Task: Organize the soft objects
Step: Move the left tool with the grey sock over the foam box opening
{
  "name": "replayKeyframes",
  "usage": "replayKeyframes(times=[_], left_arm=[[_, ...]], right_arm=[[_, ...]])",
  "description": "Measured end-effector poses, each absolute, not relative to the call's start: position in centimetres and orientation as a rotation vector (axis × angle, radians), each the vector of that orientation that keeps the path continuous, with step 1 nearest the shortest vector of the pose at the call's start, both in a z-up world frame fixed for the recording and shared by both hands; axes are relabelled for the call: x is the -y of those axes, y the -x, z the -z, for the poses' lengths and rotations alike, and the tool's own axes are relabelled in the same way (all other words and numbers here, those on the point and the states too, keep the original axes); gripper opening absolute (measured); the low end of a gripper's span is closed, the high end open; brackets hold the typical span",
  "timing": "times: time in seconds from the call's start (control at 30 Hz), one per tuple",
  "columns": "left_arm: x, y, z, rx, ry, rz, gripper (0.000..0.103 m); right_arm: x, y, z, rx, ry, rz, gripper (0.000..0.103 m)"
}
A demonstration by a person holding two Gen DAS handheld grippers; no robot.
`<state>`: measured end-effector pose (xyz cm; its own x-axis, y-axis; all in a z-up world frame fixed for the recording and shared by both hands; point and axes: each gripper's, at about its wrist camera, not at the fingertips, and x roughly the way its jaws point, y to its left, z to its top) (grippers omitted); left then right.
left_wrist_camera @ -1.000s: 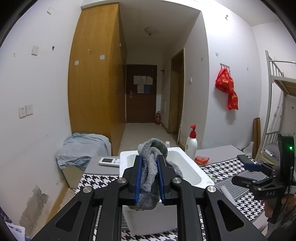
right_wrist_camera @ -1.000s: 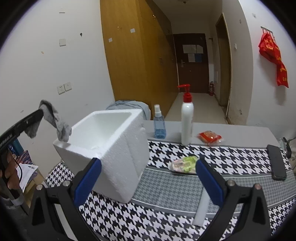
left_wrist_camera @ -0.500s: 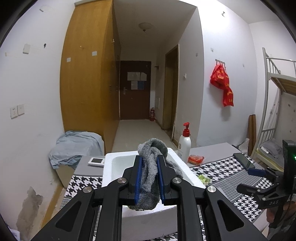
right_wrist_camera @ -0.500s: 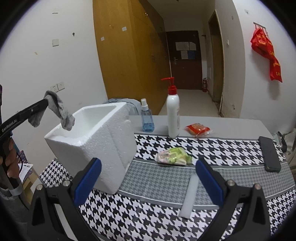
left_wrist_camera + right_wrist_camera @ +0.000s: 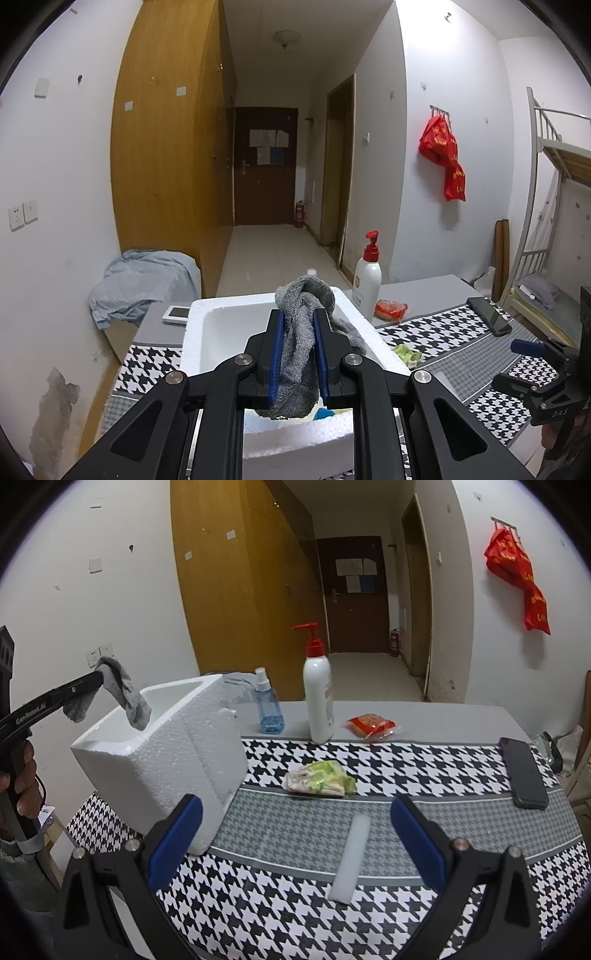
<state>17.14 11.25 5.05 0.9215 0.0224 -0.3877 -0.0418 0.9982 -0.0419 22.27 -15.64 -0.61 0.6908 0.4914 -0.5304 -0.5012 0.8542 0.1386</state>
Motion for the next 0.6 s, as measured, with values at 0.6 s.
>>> replayKeyframes(times=[0.6], left_arm=[[-10.9,-20.1,-3.8,-0.458,0.023,-0.059,0.019]], right_arm=[[17.4,-22.8,2.0,-0.621,-0.002,-0.506,0.103]])
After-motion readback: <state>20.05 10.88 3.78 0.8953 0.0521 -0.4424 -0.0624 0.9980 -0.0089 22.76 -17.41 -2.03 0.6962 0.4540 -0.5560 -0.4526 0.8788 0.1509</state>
